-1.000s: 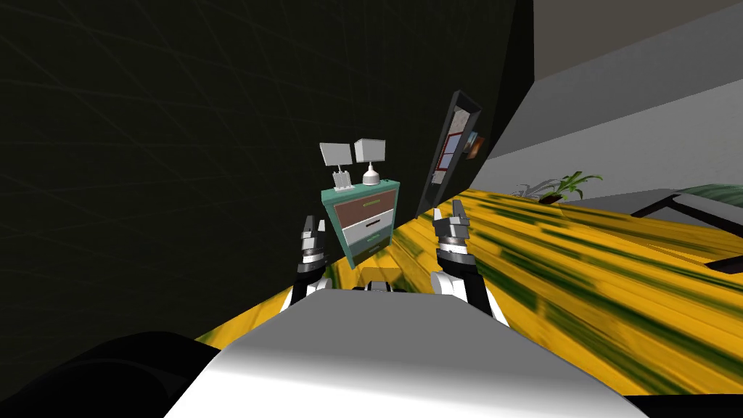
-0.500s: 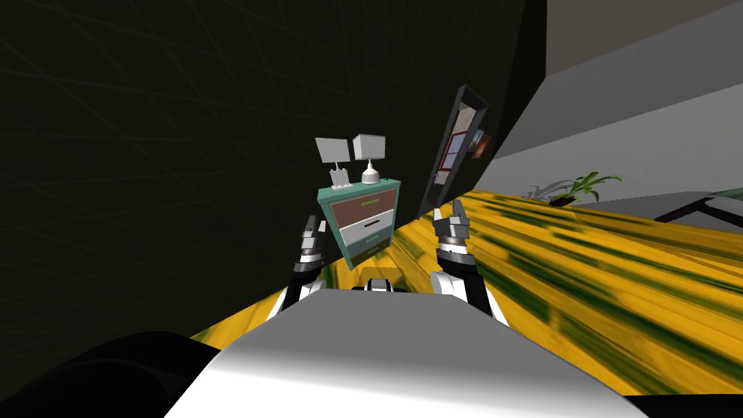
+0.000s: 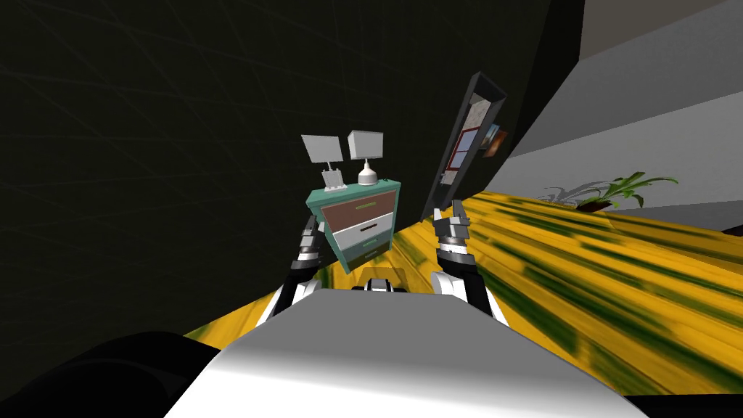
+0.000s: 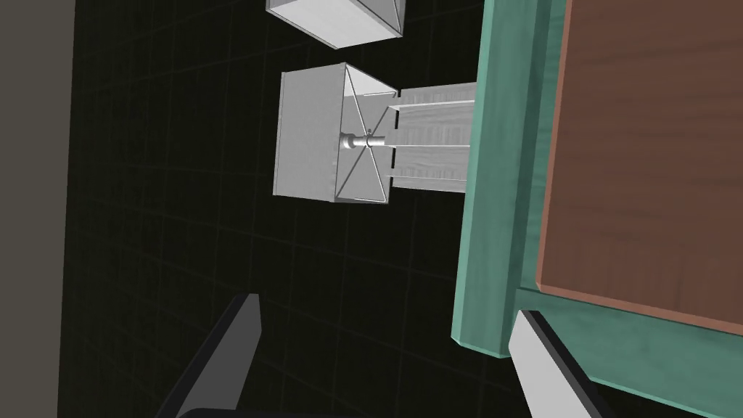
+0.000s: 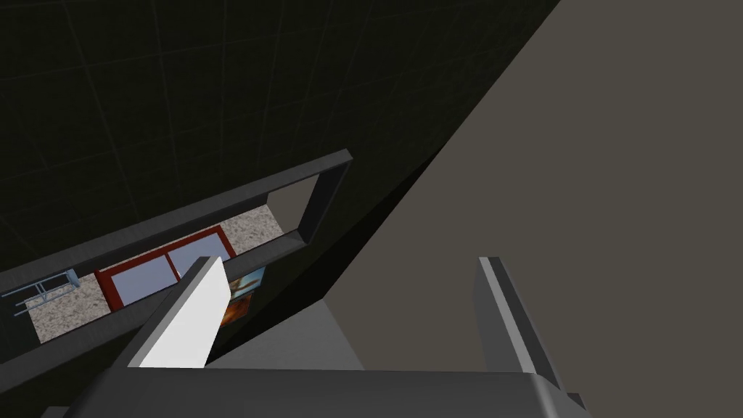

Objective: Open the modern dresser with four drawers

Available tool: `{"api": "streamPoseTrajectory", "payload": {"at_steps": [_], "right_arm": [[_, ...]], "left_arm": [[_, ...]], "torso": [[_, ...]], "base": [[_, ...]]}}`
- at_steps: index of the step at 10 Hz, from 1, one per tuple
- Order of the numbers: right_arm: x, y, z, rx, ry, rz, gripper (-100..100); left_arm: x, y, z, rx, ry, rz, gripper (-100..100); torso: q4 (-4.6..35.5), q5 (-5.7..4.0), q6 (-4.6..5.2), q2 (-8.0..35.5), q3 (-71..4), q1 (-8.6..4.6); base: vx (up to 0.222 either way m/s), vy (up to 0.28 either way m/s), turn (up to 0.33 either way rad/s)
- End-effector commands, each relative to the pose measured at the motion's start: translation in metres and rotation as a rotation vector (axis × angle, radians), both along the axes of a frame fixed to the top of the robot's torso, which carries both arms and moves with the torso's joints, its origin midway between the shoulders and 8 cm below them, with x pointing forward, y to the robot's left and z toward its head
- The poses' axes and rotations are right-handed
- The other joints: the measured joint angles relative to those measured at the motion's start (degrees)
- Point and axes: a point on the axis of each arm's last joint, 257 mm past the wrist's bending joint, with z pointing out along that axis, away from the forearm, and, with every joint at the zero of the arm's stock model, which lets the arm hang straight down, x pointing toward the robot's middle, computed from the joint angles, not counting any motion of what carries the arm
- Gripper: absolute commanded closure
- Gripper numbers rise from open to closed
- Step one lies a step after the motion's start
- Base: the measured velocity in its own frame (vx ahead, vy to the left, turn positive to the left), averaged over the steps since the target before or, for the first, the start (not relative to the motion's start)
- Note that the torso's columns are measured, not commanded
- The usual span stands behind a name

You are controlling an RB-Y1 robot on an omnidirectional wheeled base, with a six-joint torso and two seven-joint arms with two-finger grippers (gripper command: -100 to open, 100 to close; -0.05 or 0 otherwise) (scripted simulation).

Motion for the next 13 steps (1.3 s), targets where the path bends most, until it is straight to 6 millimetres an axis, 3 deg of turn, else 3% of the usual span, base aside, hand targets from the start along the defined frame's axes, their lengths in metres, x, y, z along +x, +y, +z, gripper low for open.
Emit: {"api": "streamPoseTrajectory", "payload": {"at_steps": [1, 13], "right_arm": [[0.000, 0.000, 0.000, 0.000, 0.000, 0.000, 0], [0.000, 0.000, 0.000, 0.000, 0.000, 0.000, 0]], "left_arm": [[0.005, 0.011, -0.007, -0.020, 0.044, 0.016, -100], [0.020, 0.060, -0.051, -0.164, 0.244, 0.096, -100]], "torso": [[0.0, -0.02, 0.00, 0.0, 0.0, -0.06], [0.0, -0.05, 0.01, -0.1, -0.1, -0.14]], "base": [[0.094, -0.126, 0.087], [0.106, -0.128, 0.089]]}}
